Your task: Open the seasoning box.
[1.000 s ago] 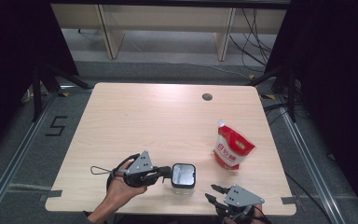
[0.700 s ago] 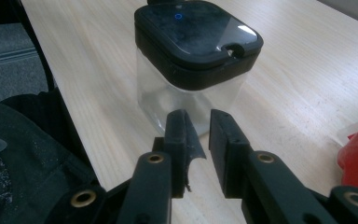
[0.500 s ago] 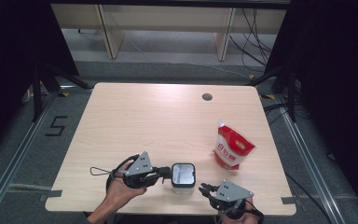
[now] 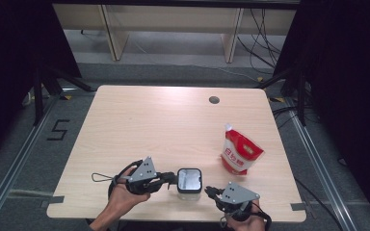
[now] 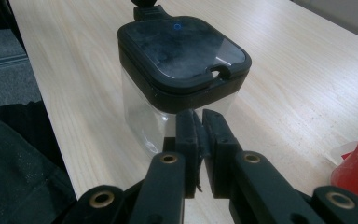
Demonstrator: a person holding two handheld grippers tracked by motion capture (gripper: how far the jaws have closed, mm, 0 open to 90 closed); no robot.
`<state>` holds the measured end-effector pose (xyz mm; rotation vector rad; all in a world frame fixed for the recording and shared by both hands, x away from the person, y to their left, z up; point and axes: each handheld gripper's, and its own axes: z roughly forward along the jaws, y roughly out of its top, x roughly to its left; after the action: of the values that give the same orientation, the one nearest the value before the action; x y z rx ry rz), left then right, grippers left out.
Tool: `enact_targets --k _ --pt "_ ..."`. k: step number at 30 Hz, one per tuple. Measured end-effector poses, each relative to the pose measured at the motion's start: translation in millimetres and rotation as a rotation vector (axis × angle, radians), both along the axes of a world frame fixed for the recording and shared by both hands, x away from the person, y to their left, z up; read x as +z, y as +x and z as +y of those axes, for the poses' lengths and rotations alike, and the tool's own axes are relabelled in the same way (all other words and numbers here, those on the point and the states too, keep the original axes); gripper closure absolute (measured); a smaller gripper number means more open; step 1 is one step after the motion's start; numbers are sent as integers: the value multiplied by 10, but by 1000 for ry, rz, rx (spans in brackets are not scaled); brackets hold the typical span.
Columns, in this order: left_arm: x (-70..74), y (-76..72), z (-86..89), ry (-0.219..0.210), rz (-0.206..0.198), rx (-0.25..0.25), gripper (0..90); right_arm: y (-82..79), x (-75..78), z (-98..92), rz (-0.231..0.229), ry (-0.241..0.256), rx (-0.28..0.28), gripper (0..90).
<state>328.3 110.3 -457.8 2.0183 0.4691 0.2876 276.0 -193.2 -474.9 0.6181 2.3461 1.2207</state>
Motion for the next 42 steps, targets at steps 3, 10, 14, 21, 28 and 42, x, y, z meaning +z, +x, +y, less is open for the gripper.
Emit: enact_targets --k 3,10,14,21,28,42 --pt "18 0 4 -19 4 1 867 2 1 -5 2 0 -10 857" --pt "28 -12 -29 -8 -11 -23 868 18 -4 -2 -2 -8 -2 856" --pt "28 -4 -15 -7 -10 -22 871 19 1 -3 -3 -3 -2 858" --pt "5 -10 1 -33 5 -24 868 24 2 5 -7 -11 3 871" --pt "-11 -20 9 -40 -8 -21 870 40 11 24 -6 -2 7 884" --pt "-37 -27 16 -59 -17 -16 884 78 31 75 -15 10 25 898"
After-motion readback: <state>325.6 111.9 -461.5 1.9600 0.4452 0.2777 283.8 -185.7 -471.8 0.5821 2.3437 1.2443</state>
